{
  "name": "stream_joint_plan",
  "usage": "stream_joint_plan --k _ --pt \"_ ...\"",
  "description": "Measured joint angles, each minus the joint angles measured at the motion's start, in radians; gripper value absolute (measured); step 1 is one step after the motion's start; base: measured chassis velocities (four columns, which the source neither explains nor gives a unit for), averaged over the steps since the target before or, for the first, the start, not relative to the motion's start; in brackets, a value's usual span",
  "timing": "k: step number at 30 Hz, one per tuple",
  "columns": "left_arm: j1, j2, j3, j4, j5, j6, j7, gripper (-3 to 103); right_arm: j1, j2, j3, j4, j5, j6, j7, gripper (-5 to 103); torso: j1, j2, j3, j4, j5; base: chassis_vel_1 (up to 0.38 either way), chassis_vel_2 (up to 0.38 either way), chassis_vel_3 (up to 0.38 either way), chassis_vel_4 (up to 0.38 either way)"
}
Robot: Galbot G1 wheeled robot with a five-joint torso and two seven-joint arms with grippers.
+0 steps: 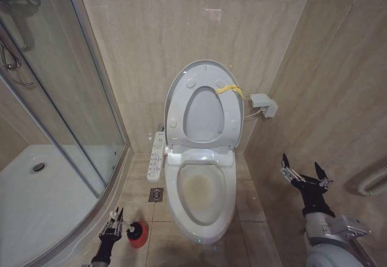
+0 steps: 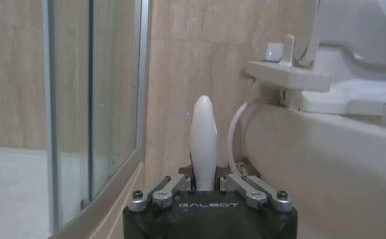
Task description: Open the toilet lid, clean the toilet bowl with a toilet brush, close the toilet lid, and flush.
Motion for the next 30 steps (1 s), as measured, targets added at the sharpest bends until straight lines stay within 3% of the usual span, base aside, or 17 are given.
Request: stream_joint_plan --k 10,18,22,23,29,30 --pt "-0.071 -0.001 0.05 0.165 0.0 -0.03 -0.012 19 0.002 -0.014 0.018 0.0 0.004 -0.006 0.014 100 0.0 0.0 0.0 -0.0004 0.0002 0.0 0.0 0.0 0.0" --pt "-0.053 0.004 0.05 0.144 0.031 -0.025 -0.024 16 -0.004 -0.01 0.026 -0.003 0.008 -0.005 0.014 100 0.0 0.0 0.0 0.0 0.0002 0.0 0.0 0.0 0.0" --pt "-0.026 0.01 0.031 0.08 0.046 -0.019 -0.016 16 -0.002 -0.007 0.024 -0.003 0.008 -0.004 0.013 100 0.0 0.0 0.0 -0.0001 -0.0006 0.0 0.0 0.0 0.0" --pt "-0.008 0.014 0.014 0.038 0.054 -0.014 -0.009 43 -0.002 -0.006 0.024 -0.004 0.008 -0.003 0.013 100 0.0 0.0 0.0 -0.0004 -0.0001 0.0 0.0 0.0 0.0" --pt "0.094 0.027 -0.033 -0.163 0.026 0.042 0.008 43 -0.001 -0.003 0.021 -0.008 0.011 0.001 0.012 100 0.0 0.0 0.0 -0.0003 -0.0002 0.0 0.0 0.0 0.0" --pt "0.131 0.029 -0.045 -0.234 0.018 0.07 -0.01 70 -0.001 -0.002 0.02 -0.009 0.012 0.001 0.012 100 0.0 0.0 0.0 0.0 -0.0001 0.0 0.0 0.0 0.0"
